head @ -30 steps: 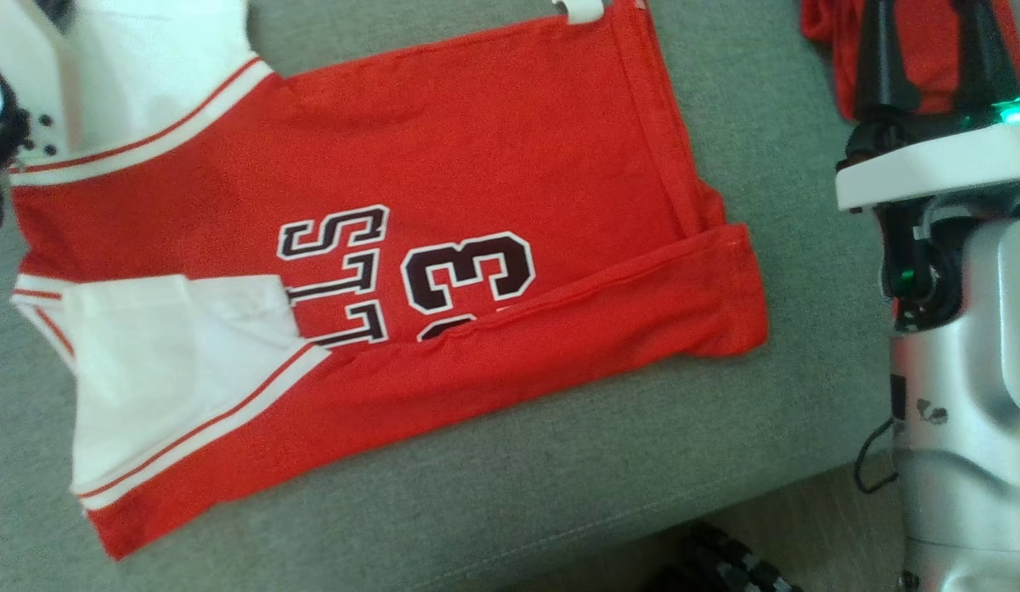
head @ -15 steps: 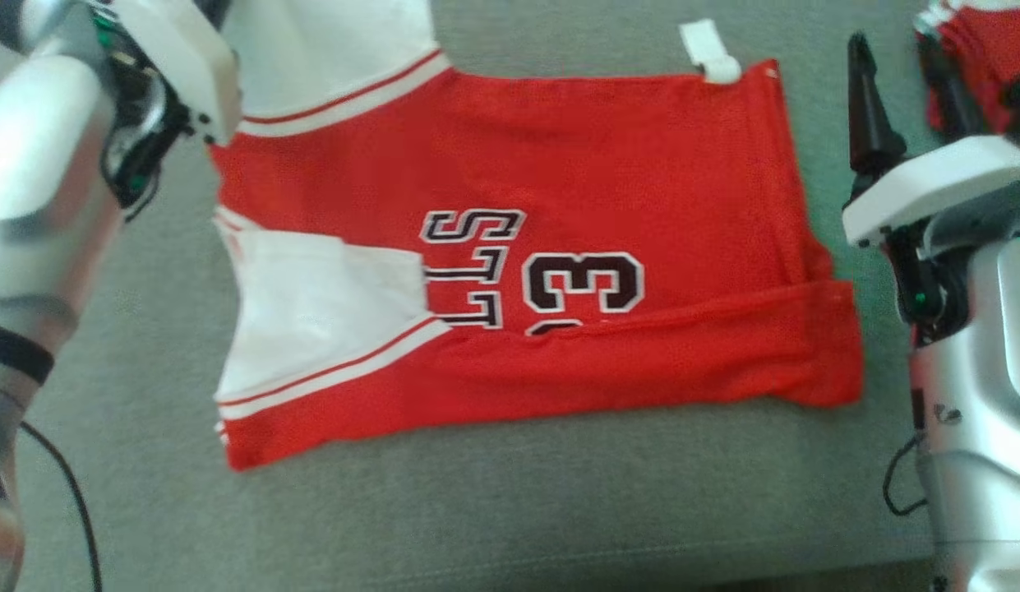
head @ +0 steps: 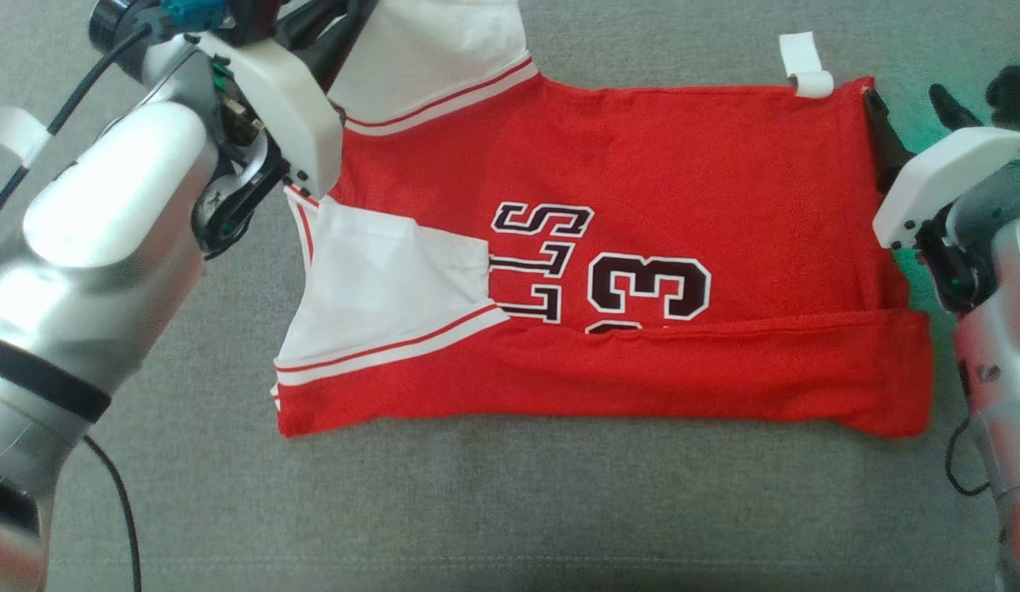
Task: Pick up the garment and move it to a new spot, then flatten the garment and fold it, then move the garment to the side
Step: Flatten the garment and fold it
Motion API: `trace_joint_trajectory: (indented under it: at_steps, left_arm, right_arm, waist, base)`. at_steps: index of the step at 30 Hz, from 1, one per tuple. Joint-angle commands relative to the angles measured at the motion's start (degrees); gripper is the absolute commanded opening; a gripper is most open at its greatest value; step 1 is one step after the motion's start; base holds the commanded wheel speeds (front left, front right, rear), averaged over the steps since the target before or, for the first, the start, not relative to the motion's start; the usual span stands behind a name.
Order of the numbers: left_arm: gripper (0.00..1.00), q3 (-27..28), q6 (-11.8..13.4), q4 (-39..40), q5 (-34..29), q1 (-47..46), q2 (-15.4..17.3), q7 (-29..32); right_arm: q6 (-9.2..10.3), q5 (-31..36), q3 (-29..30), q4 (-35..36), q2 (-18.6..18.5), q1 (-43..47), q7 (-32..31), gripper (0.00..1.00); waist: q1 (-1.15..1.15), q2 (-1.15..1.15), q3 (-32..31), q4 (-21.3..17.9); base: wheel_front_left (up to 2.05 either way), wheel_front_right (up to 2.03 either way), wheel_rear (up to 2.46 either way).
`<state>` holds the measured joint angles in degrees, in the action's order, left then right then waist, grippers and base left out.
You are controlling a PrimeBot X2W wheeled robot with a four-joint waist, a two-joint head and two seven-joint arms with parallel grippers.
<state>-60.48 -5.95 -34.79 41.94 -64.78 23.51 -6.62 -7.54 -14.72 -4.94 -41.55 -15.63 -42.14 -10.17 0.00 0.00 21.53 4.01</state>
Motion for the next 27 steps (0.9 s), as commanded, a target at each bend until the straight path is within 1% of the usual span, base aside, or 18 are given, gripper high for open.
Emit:
trace_joint_trajectory:
  at_steps: [1,7,12,18,19,21,27]
  left_arm:
    - [0.00,2.04,0.62,1.73,-0.14,-1.89,2.44,0.26]
    - [0.00,1.88,1.27,3.55,0.14,-1.60,2.89,0.99]
    - [0.00,1.75,1.61,4.32,0.23,-1.64,2.94,1.32]
    - [0.00,1.64,1.84,4.44,0.34,-2.05,2.97,1.60]
    - [0.00,1.68,1.87,4.19,0.40,-2.08,3.01,1.59]
    - [0.00,1.72,1.88,3.53,0.51,-2.07,3.18,1.46]
    - [0.00,3.15,2.36,0.52,1.30,-2.61,3.70,-0.53]
  right_arm:
    - [0.05,-1.54,-1.59,-0.13,-0.38,-2.15,0.20,1.00]
    - [0.05,-5.43,-5.06,-4.88,-1.28,-5.79,0.72,1.00]
    - [0.05,-7.25,-8.08,-7.43,-2.26,-7.55,0.51,1.00]
    - [0.05,-9.45,-12.92,-11.65,-3.48,-9.60,-2.20,0.99]
    - [0.05,-9.89,-14.03,-11.96,-3.67,-9.87,-2.81,0.00]
    - [0.05,-11.14,-15.89,-11.94,-4.10,-10.44,-3.11,0.00]
    - [0.05,-15.02,-18.30,-11.20,-5.18,-13.22,-0.79,0.00]
  waist:
    - [0.00,0.00,0.61,0.35]
    - [0.00,0.00,1.70,0.93]
    - [0.00,0.00,2.27,1.22]
    - [0.00,0.00,2.84,1.49]
    - [0.00,0.00,2.85,1.46]
    - [0.00,0.00,2.73,1.27]
    - [0.00,0.00,2.10,0.00]
  base:
    - [0.00,0.00,0.00]
    - [0.00,0.00,0.00]
    - [0.00,0.00,0.00]
    - [0.00,0.00,0.00]
    - [0.00,0.00,0.00]
    - [0.00,0.00,0.00]
    - [0.00,0.00,0.00]
